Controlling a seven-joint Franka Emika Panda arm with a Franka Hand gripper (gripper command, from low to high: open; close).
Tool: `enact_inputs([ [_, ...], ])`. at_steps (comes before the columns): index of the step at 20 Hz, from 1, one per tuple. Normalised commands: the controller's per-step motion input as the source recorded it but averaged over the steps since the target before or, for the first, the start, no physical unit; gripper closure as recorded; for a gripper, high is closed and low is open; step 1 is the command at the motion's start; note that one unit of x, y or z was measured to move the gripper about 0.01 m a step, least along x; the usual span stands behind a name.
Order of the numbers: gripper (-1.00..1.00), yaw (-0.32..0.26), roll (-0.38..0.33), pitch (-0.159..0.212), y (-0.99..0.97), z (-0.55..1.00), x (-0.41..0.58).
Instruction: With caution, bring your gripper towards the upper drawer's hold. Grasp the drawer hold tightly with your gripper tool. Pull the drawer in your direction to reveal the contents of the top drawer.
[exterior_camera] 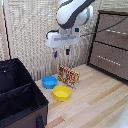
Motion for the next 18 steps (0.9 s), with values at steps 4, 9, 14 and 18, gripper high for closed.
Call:
enact_inputs([
  [4,-1.0,0.18,-0.336,-0.042,-0.05,0.0,0.0],
  [9,-1.0,0.172,-0.325,-0.028,-0.01,0.02,0.025],
  [14,-1.0,0.178,-0.315,-0.048,-0.02,0.02,0.018],
  [18,-1.0,0.182,-0.317,-0.062,-0.04,0.0,0.0],
])
